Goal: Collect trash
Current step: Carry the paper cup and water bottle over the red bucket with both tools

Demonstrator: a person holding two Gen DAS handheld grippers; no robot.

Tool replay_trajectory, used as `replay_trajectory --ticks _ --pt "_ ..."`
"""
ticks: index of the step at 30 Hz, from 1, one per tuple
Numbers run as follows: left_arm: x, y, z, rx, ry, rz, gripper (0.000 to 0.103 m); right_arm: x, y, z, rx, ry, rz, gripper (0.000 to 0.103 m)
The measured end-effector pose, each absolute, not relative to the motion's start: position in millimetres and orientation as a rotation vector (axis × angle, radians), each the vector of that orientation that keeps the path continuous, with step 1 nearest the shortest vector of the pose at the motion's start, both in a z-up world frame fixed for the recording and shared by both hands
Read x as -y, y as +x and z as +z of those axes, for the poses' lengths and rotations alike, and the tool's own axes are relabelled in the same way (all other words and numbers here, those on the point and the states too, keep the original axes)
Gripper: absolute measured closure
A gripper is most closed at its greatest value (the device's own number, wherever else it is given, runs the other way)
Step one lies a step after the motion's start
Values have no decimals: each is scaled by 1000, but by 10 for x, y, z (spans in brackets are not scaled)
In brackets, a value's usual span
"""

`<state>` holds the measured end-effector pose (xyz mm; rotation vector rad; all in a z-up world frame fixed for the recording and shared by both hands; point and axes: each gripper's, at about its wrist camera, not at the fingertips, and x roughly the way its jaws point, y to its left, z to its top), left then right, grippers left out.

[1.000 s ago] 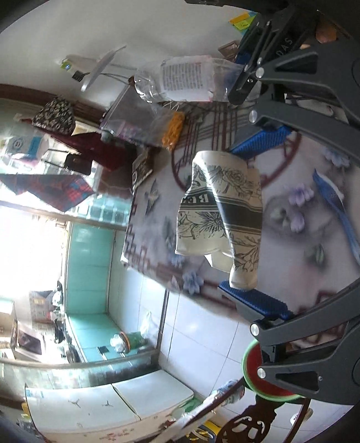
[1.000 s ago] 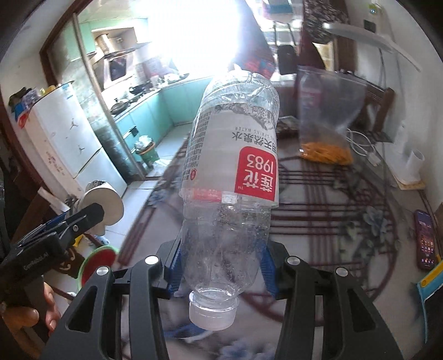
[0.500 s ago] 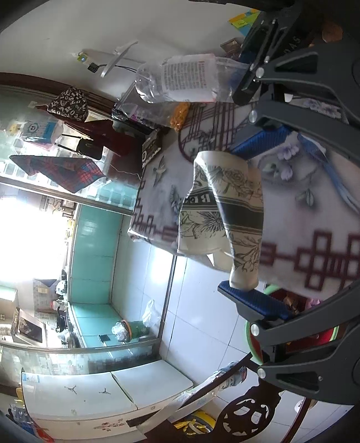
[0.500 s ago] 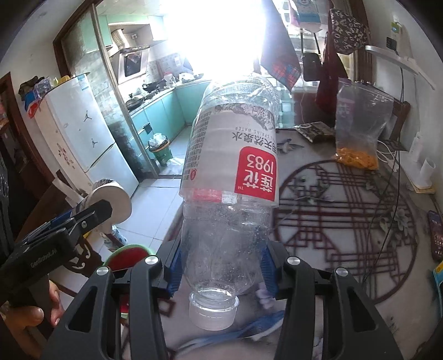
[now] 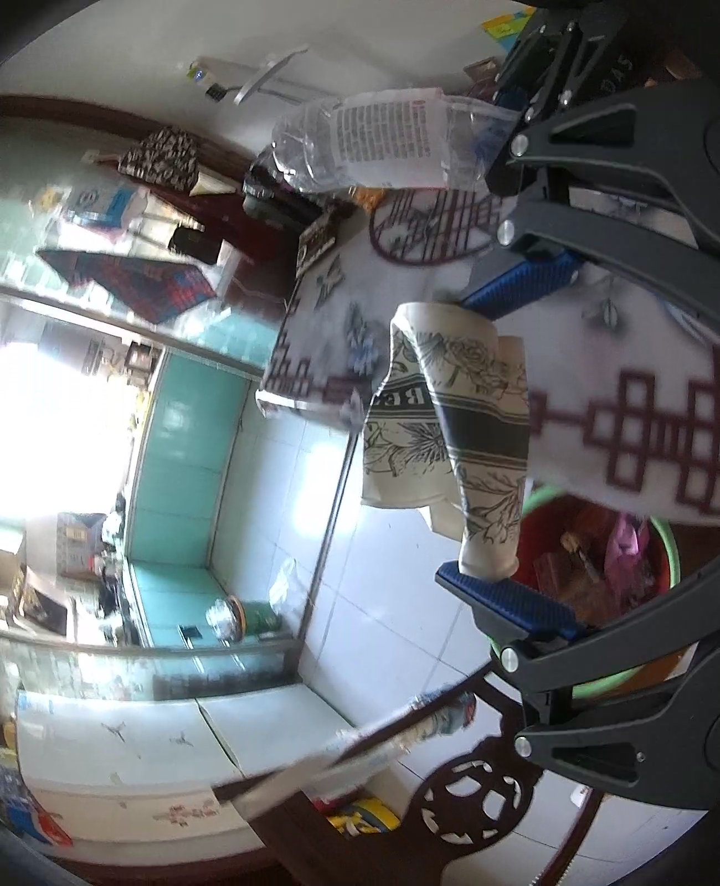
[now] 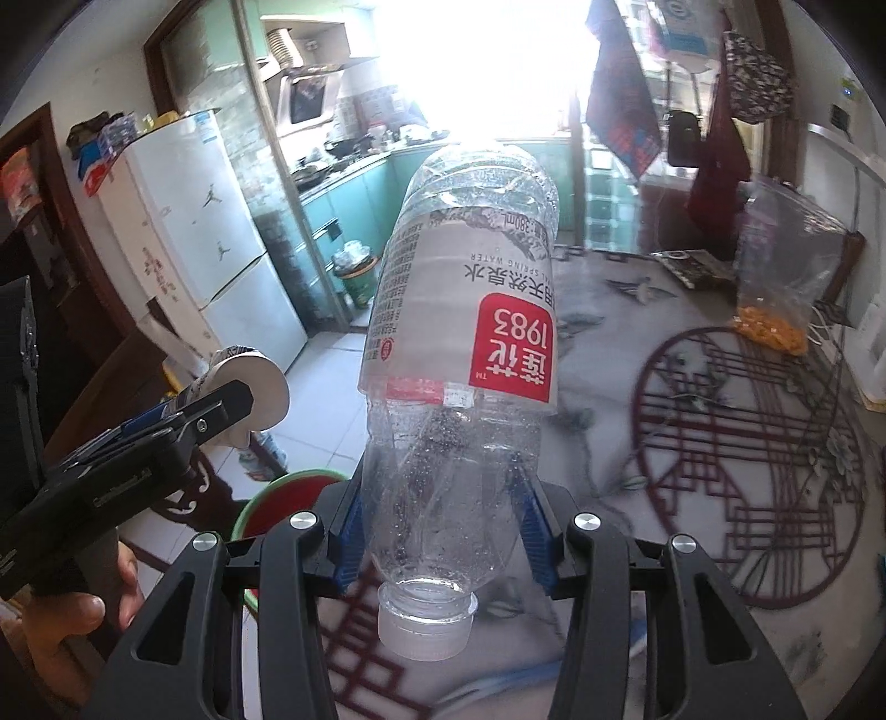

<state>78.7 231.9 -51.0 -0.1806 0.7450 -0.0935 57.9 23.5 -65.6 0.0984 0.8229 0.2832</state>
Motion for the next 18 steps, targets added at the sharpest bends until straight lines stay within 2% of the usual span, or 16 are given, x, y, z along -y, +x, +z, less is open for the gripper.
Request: replay_trajectory --ticks 7,18 --pt "-2859 813 -682 -785 -212 22 20 -716 704 -841 -896 102 390 57" --pt "-3495 877 -1152 -900 -233 175 20 -1457 857 -1513 -1160 139 556 57"
